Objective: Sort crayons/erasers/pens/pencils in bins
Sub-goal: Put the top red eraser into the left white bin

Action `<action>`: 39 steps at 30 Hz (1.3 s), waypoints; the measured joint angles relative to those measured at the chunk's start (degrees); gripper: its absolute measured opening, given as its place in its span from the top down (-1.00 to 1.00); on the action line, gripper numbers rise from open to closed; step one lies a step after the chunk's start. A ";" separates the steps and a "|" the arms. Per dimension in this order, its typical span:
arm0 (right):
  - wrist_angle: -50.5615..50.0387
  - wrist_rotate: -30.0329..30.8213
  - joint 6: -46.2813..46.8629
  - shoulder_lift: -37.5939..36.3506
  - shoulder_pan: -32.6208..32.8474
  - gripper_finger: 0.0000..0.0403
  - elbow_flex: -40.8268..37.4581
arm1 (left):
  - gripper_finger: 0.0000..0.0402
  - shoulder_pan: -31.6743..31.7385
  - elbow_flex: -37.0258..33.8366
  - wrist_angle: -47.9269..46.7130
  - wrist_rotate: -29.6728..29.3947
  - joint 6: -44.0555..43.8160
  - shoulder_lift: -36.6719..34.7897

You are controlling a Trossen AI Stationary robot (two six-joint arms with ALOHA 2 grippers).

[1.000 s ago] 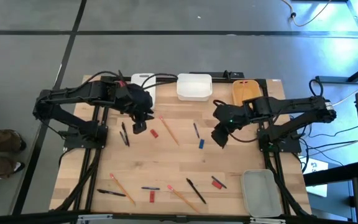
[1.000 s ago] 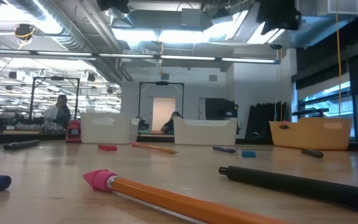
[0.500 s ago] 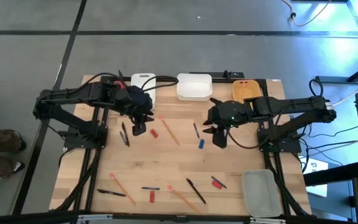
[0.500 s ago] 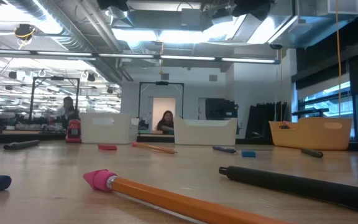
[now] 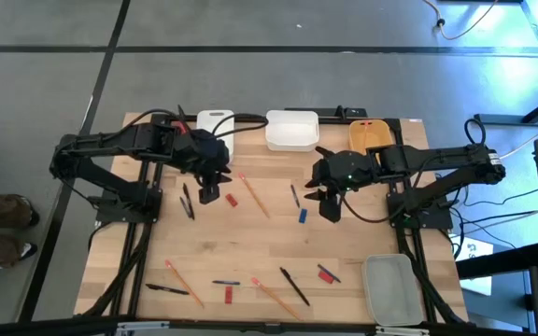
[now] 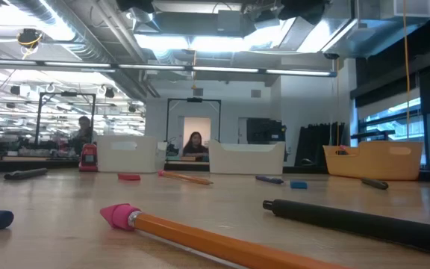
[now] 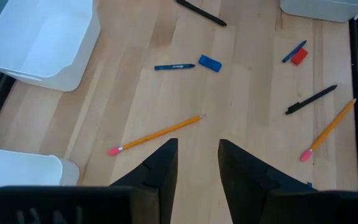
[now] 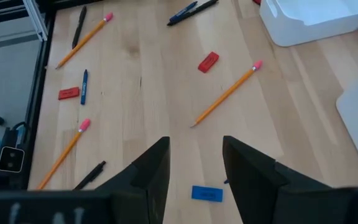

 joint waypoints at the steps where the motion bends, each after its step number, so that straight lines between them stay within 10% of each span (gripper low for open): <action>1: 0.00 0.00 -0.03 0.00 0.00 0.26 0.00 | 0.46 0.00 0.00 0.67 0.03 -0.75 0.00; 15: 0.01 0.01 0.07 0.00 0.00 0.26 0.00 | -0.22 0.00 -10.28 5.36 0.06 3.73 0.02; 39: 0.24 0.02 0.00 0.00 0.00 0.26 0.01 | -0.17 0.02 -34.02 27.53 2.73 18.65 7.37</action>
